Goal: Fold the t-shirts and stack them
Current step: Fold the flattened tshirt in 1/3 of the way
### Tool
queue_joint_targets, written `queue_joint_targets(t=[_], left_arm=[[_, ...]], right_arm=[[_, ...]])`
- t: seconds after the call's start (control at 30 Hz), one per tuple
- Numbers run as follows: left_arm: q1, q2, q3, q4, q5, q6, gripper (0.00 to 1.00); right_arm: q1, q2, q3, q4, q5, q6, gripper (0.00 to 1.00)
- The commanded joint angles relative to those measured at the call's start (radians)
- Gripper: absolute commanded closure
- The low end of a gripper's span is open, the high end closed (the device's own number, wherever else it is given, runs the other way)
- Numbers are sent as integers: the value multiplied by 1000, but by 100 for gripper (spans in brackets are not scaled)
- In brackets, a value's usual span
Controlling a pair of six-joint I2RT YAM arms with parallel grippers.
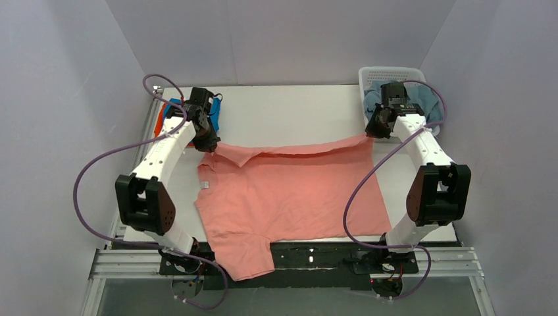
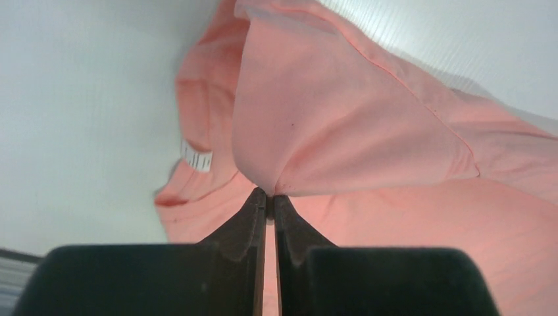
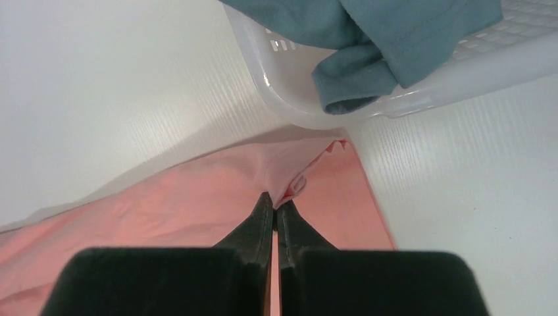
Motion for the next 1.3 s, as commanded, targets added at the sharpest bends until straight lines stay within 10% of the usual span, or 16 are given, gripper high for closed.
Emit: queue_joint_targets(t=[0.0, 0.77, 0.97, 1.1, 1.27], left_arm=[[-18, -141, -99, -209, -44, -126, 100], [-173, -420, -537, -332, 139, -355, 100], [-173, -475, -614, -343, 174, -309, 57], [-173, -534, -570, -388, 144, -275, 3], [-170, -484, -468, -319, 132, -244, 2]], right_arm=[[-7, -45, 61, -57, -2, -39, 99], [-17, -56, -3, -84, 34, -144, 99], [-17, -85, -106, -125, 160, -88, 60], [-17, -150, -140, -148, 211, -39, 27], [-17, -226, -138, -90, 93, -48, 22]])
